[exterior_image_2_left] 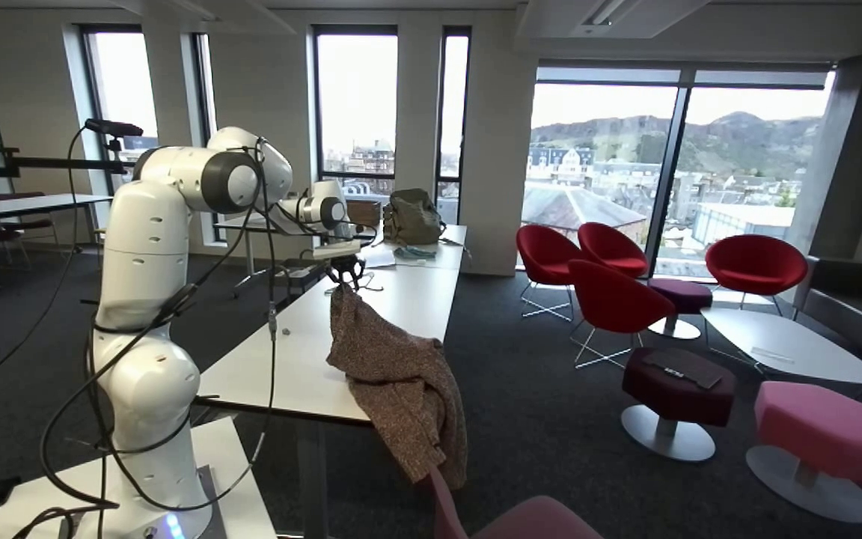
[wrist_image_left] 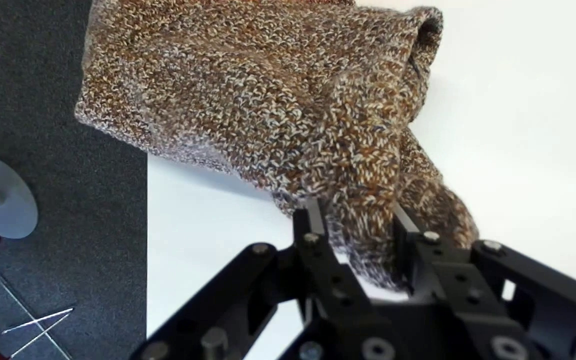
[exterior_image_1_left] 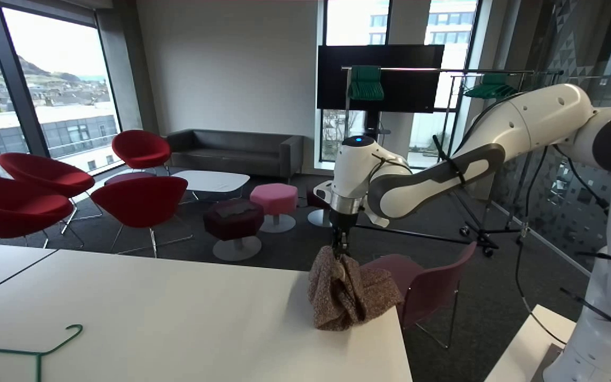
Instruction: Remove the sweater from the chair and put it on the table
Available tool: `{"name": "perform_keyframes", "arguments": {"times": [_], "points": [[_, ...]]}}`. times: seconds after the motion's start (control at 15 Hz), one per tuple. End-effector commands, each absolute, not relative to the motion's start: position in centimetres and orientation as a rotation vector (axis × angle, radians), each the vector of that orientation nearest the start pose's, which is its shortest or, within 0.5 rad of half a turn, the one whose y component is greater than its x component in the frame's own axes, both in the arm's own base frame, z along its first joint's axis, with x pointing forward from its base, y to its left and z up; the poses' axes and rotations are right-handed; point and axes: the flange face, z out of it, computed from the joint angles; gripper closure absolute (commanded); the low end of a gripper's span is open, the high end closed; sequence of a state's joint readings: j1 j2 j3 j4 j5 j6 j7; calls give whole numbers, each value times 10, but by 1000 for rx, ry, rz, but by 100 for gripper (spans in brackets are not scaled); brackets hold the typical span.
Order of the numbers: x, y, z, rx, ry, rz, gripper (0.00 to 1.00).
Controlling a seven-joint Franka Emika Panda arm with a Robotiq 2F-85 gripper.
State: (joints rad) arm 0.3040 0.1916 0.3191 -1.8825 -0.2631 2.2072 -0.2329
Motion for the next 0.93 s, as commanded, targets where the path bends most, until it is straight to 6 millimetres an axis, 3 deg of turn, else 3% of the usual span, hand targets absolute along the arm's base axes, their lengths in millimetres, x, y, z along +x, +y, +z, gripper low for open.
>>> {"name": "perform_keyframes", "arguments": {"times": [0.0, 0.2, 0.33, 0.6, 0.87], "points": [[519, 351, 431, -2824, -1588, -287, 33], [522, 349, 436, -2825, -1588, -299, 10], [524, 336, 449, -2965, -1639, -291, 0], [532, 307, 509, -3142, -1742, -449, 0], [533, 280, 573, -3263, -1664, -638, 0]]}}
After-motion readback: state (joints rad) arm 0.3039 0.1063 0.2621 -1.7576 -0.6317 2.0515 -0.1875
